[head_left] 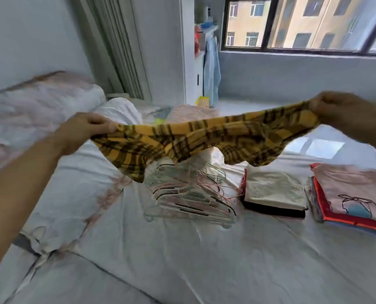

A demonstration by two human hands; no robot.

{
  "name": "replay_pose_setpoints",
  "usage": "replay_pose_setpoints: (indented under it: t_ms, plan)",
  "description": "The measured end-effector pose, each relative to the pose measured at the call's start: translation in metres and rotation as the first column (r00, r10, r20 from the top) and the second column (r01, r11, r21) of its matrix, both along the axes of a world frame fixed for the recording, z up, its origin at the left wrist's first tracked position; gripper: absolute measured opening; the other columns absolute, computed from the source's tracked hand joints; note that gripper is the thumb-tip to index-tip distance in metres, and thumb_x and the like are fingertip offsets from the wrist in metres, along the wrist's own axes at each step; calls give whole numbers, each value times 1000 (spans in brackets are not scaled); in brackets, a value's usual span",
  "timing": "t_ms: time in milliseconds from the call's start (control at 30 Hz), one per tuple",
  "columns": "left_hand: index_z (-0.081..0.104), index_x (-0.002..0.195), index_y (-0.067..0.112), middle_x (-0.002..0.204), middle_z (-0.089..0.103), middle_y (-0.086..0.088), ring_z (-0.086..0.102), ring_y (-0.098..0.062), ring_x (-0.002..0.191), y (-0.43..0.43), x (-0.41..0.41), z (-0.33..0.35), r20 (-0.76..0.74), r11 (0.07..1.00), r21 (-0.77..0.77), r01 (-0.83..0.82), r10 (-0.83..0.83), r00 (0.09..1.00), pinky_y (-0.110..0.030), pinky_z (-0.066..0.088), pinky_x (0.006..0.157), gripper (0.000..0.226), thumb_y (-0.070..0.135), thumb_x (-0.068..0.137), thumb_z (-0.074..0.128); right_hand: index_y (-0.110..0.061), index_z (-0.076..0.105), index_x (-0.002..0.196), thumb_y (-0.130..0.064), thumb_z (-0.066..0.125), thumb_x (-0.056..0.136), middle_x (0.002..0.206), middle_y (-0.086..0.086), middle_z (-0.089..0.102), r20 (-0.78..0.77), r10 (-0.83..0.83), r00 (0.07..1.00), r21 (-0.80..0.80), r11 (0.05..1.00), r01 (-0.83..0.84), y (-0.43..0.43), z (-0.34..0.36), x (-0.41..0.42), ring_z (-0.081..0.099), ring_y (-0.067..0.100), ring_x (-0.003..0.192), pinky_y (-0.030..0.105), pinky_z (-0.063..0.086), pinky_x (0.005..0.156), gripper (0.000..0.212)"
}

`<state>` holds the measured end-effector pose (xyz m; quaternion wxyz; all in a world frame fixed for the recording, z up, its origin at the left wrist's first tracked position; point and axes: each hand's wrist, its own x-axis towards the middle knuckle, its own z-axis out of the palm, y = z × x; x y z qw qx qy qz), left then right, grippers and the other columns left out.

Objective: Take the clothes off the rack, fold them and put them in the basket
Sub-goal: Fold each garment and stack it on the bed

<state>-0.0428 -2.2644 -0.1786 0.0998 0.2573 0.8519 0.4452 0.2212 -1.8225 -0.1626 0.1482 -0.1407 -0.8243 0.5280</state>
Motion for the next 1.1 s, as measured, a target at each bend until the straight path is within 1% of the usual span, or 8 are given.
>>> replay_pose_setpoints:
  t_ms: [167,300,433,600,800,867,1000,1100]
  plan:
    - [72,55,21,59,68,7,60,1,57,-26,32,-114,218,984,-168,65,-27,975,-9,46,55,33,-3,77,68,4,61,88,-12,54,92,79,15,56,250,2,968,23,1000,-8,-35,-118,24,52,5,58,8,42,56,18]
    - [73,55,25,58,65,5,57,-15,63,-47,54,-210,347,935,-331,131,-9,938,-26,41,62,29,5,77,73,3,58,76,-16,58,84,71,11,47,462,79,883,-64,996,-55,-56,-222,54,46,8,59,14,36,53,20]
    - [73,56,27,64,60,4,56,-8,65,-60,87,-295,452,876,-412,250,-42,891,-18,40,61,25,11,75,76,3,61,84,-6,56,91,70,5,51,684,164,711,-94,986,-137,-74,-319,87,48,11,63,13,38,54,13]
    - [64,44,41,54,56,16,48,1,59,-73,122,-385,585,741,-494,455,-104,804,-18,35,61,44,16,78,73,-12,55,75,-17,59,91,71,-1,50,824,279,493,-174,953,-248,-89,-411,121,48,9,67,18,39,64,17]
    - [73,92,13,86,59,5,47,-1,78,-76,137,-449,703,588,-539,603,-80,707,-7,36,64,17,26,81,71,-51,56,60,-82,46,46,72,-29,56,889,272,369,-156,936,-315,-108,-478,120,52,-13,76,6,40,73,34]
    - [71,97,10,88,55,9,53,-6,84,-81,128,-469,755,606,-486,630,-72,652,-11,44,75,31,32,75,74,-49,51,70,-66,58,72,81,-20,56,882,230,411,-109,949,-297,-118,-491,104,55,-7,86,9,44,82,18]
    - [67,91,20,103,61,-1,59,-19,99,-89,77,-488,527,868,-493,51,252,812,-26,46,80,6,19,85,67,-47,49,91,-51,48,86,106,-16,60,856,191,481,-71,964,-256,-133,-512,51,57,-2,95,15,48,87,7]
    - [65,100,1,106,62,-19,57,-34,100,-98,20,-492,200,737,-482,-473,618,760,-34,43,81,14,7,90,56,-38,52,111,-30,48,94,115,-17,51,788,178,589,-118,983,-140,-157,-518,-21,52,-1,103,13,43,84,19]
